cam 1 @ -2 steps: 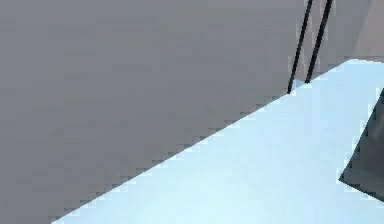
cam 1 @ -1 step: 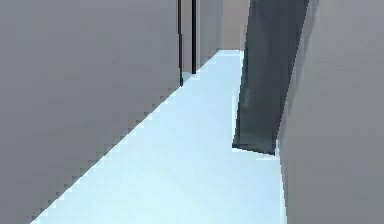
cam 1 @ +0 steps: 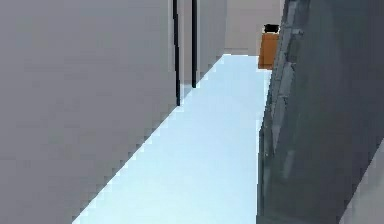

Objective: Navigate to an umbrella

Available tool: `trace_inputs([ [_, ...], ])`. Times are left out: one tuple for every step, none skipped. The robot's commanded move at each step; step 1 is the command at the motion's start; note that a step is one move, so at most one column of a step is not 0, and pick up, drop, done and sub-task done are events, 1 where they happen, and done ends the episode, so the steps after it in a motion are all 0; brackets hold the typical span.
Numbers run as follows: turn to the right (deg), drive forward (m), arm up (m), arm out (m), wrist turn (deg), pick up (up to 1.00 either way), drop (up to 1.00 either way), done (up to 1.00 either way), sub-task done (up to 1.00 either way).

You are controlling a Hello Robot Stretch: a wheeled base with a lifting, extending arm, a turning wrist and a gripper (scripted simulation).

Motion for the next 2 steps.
trace_inputs([
  [3.0, 0.0, 0.0, 0.0, 0.0, 0.0, 0.0, 0.0, 0.0],
  [0.0, 0.85, 0.0, 0.0, 0.0, 0.0, 0.0, 0.0, 0.0],
])
